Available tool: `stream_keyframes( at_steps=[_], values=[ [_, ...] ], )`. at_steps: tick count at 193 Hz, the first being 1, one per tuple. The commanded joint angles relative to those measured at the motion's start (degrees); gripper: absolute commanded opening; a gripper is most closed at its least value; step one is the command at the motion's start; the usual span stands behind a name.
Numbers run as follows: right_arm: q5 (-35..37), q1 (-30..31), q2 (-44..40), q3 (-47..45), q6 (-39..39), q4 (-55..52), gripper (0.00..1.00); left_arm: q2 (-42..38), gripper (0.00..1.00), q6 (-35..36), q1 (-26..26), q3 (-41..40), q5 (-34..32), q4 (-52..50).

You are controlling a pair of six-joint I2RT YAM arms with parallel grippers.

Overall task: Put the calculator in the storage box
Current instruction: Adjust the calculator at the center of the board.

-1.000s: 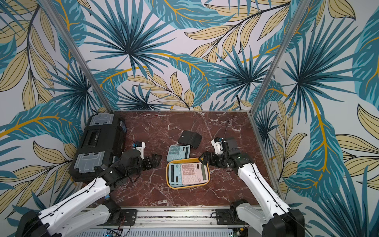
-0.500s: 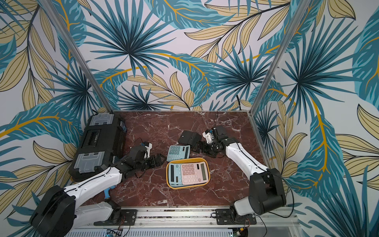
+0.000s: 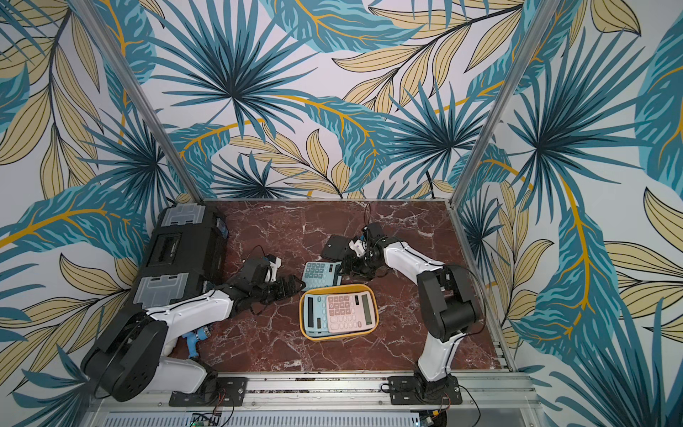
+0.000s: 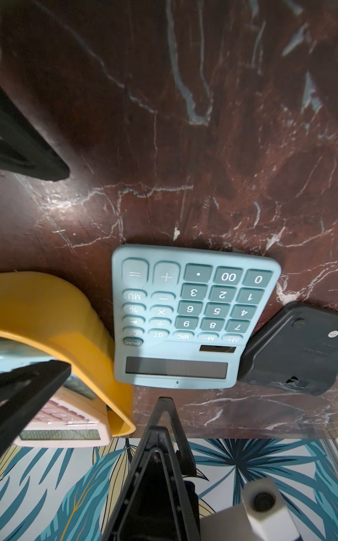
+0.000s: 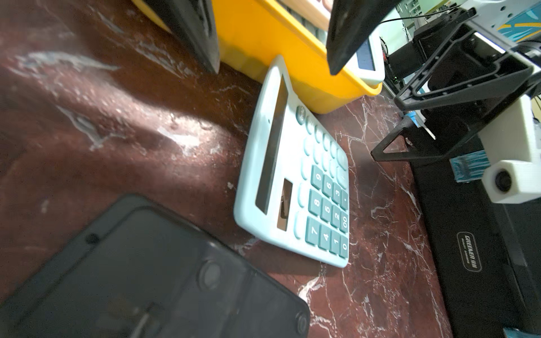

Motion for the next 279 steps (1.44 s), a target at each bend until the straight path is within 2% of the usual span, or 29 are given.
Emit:
stream_keyframes(
  at_steps=[1, 63, 144, 168, 186, 207, 235, 261, 279],
  values=[
    [0.44, 1.14, 2.61, 2.61, -1.03, -1.88, 0.58, 3.33, 1.0, 0.56, 1.09, 3.05, 2.3, 4.1],
    [0.48, 3.27, 8.59, 8.17, -0.69, -2.7, 0.45, 11.03, 1.0, 1.09, 2.77, 6.61, 4.95, 6.53],
    [-2.81, 3.86, 11.92, 13.37, 1.2, -0.08, 0.26, 9.14, 1.0, 2.13, 3.69, 4.91, 4.8, 5.52],
    [-4.1, 4.18, 14.31, 15.36, 1.92, 0.72, 0.26, 6.59, 1.0, 1.32, 4.2, 3.65, 5.93, 5.42],
    [-3.81, 4.24, 14.51, 16.38, 2.04, 0.24, 0.26, 4.44, 1.0, 2.26, 4.76, 4.16, 3.51, 1.92],
    [-0.41, 4.2, 12.33, 15.55, 1.3, -1.23, 0.35, 4.15, 1.0, 4.64, 6.25, 7.05, 2.02, -2.44],
    [1.15, 4.22, 9.47, 12.68, 0.38, -2.35, 0.39, 7.92, 1.0, 9.03, 6.63, 15.12, 0.63, -9.12],
    [3.75, 4.24, 6.12, 9.36, -0.7, -3.22, 0.45, 12.18, 1.0, 11.4, 6.64, 21.16, -0.46, -10.79],
    [5.9, 4.14, 5.39, 8.17, -1.56, -4.52, 0.49, 16.49, 1.0, 12.65, 6.64, 25.79, 1.28, -11.85]
  ],
)
